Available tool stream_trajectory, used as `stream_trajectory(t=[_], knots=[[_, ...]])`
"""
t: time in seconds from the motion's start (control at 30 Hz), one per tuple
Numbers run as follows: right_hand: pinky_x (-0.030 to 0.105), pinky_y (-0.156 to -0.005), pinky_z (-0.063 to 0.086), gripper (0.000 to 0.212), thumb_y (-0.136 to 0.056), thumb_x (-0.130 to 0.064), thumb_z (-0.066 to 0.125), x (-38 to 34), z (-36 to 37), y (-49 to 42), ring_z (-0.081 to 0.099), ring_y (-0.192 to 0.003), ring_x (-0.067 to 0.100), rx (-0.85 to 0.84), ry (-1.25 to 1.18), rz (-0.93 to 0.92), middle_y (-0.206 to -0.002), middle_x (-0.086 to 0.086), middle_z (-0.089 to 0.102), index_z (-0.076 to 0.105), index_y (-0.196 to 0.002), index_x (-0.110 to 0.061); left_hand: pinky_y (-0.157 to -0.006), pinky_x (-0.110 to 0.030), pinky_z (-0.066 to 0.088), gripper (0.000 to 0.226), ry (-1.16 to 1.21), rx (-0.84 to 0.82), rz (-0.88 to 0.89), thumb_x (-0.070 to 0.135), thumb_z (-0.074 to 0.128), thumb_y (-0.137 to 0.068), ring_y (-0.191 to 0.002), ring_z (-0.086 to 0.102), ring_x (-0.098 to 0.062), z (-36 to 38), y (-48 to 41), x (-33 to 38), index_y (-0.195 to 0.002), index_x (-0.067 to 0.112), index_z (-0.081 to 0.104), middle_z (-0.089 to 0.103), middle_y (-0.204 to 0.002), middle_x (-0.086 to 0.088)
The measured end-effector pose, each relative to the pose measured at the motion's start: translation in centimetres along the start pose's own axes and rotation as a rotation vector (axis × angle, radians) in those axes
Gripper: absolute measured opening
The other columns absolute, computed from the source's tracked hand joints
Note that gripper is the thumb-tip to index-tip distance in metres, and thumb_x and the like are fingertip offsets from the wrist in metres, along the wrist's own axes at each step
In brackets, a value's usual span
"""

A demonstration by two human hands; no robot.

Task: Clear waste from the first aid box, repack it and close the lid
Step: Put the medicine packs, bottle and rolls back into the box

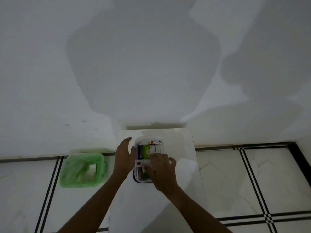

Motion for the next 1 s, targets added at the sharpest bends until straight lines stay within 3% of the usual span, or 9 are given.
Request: stream_trajectory(t=[0.17, 0.27, 0.37, 0.5, 0.63, 0.77, 0.87, 0.93, 1.0], knots=[[0.025, -0.081, 0.047, 0.017, -0.092, -0.012, 0.052, 6.6, -0.4, 0.3, 0.057, -0.098, 0.022, 0.148, -0.479, 0.476, -0.106, 0.009, 0.062, 0.061, -0.105, -0.010, -0.099, -0.043, 0.046, 0.049, 0.064, -0.215, -0.246, 0.021, 0.045, -0.093, -0.115, 0.056, -0.033, 2.4, 1.4, -3.1, -0.141, 0.013, 0.036, 0.055, -0.133, -0.018], [0.024, -0.076, 0.045, 0.017, -0.087, -0.006, 0.057, 10.3, 2.6, 0.8, 0.063, -0.094, 0.025, -0.055, -0.593, 0.745, -0.098, 0.011, 0.067, 0.066, -0.100, -0.003, -0.083, -0.040, 0.053, 0.045, 0.055, -0.255, -0.288, 0.019, 0.038, -0.096, -0.098, 0.062, -0.034, 3.2, 1.9, -3.5, -0.140, 0.013, 0.037, 0.061, -0.122, -0.021], [0.023, -0.072, 0.042, 0.005, -0.082, -0.009, 0.065, 11.0, 4.6, 0.9, 0.057, -0.078, 0.019, -0.247, -0.576, 0.737, -0.080, 0.007, 0.062, 0.069, -0.082, -0.006, -0.065, -0.032, 0.048, 0.037, 0.005, -0.316, -0.211, 0.013, 0.035, -0.096, -0.079, 0.059, -0.026, 3.7, 1.8, -2.9, -0.132, 0.008, 0.043, 0.064, -0.107, -0.021], [0.024, -0.052, 0.029, 0.040, -0.079, -0.002, 0.058, 10.5, 5.6, 1.0, 0.039, -0.050, 0.015, -0.337, -0.446, 0.666, -0.049, 0.003, 0.040, 0.041, -0.045, -0.013, -0.063, -0.039, 0.055, 0.018, -0.071, -0.345, -0.111, 0.007, 0.043, -0.091, -0.079, 0.062, -0.029, 2.9, 1.7, -2.4, -0.107, 0.002, 0.051, 0.063, -0.097, -0.019], [0.023, -0.045, 0.021, 0.049, -0.074, -0.010, 0.066, 9.5, 6.7, 0.6, 0.028, -0.043, 0.011, -0.420, -0.409, 0.662, -0.046, -0.002, 0.028, 0.029, -0.044, -0.019, -0.064, -0.043, 0.058, 0.016, -0.070, -0.326, -0.066, 0.008, 0.043, -0.092, -0.074, 0.066, -0.025, 0.7, 2.1, -2.6, -0.107, 0.007, 0.051, 0.065, -0.089, -0.011], [0.020, -0.043, 0.029, 0.036, -0.074, -0.028, 0.073, 8.7, 8.7, 0.5, 0.046, -0.053, 0.015, -0.446, -0.383, 0.671, -0.056, -0.003, 0.042, 0.041, -0.060, -0.016, -0.061, -0.046, 0.059, 0.013, -0.014, -0.290, -0.132, 0.007, 0.045, -0.093, -0.073, 0.067, -0.029, -2.0, 2.9, -3.9, -0.103, 0.014, 0.050, 0.065, -0.085, -0.011], [0.021, -0.043, 0.030, 0.040, -0.078, -0.027, 0.072, 8.8, 9.2, 0.3, 0.046, -0.053, 0.014, -0.401, -0.379, 0.672, -0.055, -0.003, 0.042, 0.040, -0.058, -0.015, -0.053, -0.035, 0.058, 0.020, 0.007, -0.255, -0.191, 0.005, 0.044, -0.094, -0.070, 0.067, -0.020, -3.6, 3.3, -4.9, -0.109, 0.016, 0.052, 0.066, -0.090, -0.010], [0.024, -0.049, 0.042, 0.047, -0.083, -0.018, 0.068, 9.1, 9.3, 0.3, 0.045, -0.051, 0.014, -0.386, -0.422, 0.700, -0.050, -0.001, 0.040, 0.037, -0.048, -0.015, -0.049, -0.029, 0.056, 0.023, 0.011, -0.253, -0.199, 0.005, 0.044, -0.094, -0.072, 0.067, -0.018, -4.0, 3.4, -5.5, -0.114, 0.012, 0.053, 0.068, -0.096, -0.014], [0.037, -0.071, 0.055, 0.043, -0.085, -0.013, 0.064, 9.8, 9.0, 0.7, 0.052, -0.062, 0.022, -0.372, -0.523, 0.752, -0.054, 0.004, 0.046, 0.041, -0.049, -0.013, -0.050, -0.034, 0.057, 0.025, 0.016, -0.254, -0.200, 0.005, 0.044, -0.093, -0.072, 0.068, -0.020, -4.1, 3.5, -5.8, -0.116, 0.010, 0.053, 0.068, -0.097, -0.015]])
Point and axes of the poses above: each hand's wrist, its own y-axis away from the middle knuckle, its own z-axis out of the palm, x = y × z, the point moved 8 cm from there along -y, towards the middle knuckle
